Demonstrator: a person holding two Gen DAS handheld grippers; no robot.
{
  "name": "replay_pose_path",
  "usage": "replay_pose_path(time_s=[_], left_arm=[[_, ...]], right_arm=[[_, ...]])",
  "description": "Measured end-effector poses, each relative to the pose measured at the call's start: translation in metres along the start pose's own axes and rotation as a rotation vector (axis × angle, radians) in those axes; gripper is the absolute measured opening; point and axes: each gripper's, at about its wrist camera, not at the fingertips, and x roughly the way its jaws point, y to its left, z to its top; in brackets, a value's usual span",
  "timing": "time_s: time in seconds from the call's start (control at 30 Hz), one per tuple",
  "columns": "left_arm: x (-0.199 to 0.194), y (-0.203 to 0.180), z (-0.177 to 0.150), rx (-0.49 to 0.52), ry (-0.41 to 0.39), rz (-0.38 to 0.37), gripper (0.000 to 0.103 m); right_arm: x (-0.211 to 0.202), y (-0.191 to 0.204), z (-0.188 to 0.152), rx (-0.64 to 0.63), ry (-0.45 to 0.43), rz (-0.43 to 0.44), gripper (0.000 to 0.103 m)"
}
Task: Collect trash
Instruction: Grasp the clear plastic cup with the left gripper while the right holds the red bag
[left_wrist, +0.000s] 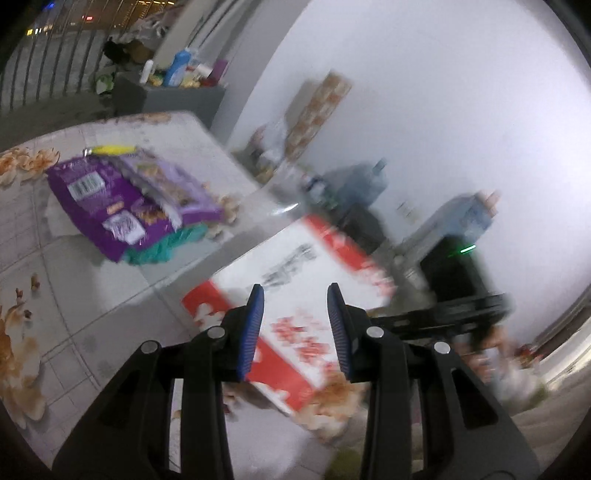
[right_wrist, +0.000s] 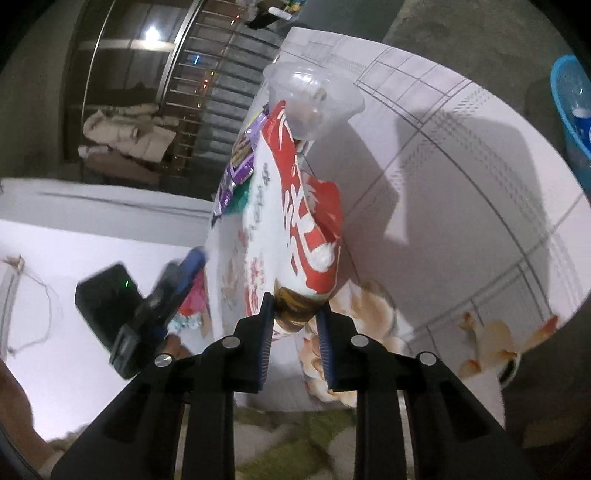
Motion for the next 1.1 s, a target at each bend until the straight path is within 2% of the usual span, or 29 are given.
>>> replay_pose_path(time_s=[0.07,0.17,0.33,0.53,0.6,0.63,0.73,0.97,1.1], left_arm=[[0.023,0.002,-0.006,0.006,0.069,0.042,0.029],[0.041,0.009,-0.016,-0.034,0.144,0.038,0.026],[0.048,0.009,-0.017,-0.027,0.161,0.046,0.026],[0.047,0.018,-0.019,-0.073,0.177,0.017,0.026],[0.048,0.017,-0.020,-0.074,0.180,0.021,0.026],[0.048,0.017,-0.020,-0.072,0.183,0.024,0.026],[0.044,0.016,-0.021,-0.077,0.187,0.013,0.025],[0.025,0.015,-0.010,-0.079,0.130,-0.011,0.025],[0.021,0.012,0.005,-0.060,0.092,0.000,0.025]], right_arm=[[-0.004,-0.003,-0.002,-0.005,-0.004,-0.005,0.023],[-0.010,-0.002,-0.002,-0.025,-0.032,-0.026,0.026],[-0.003,-0.001,-0.001,-0.051,-0.072,-0.060,0.043],[0.020,-0.008,0.003,-0.015,-0.100,-0.019,0.044],[0.026,-0.006,0.003,-0.025,-0.107,-0.019,0.037],[0.028,-0.005,0.002,-0.034,-0.106,-0.011,0.029],[0.027,-0.003,0.000,-0.066,-0.094,0.015,0.022],[0.012,-0.002,-0.014,-0.132,-0.065,0.018,0.021],[-0.003,-0.004,-0.022,-0.161,-0.072,0.001,0.021]])
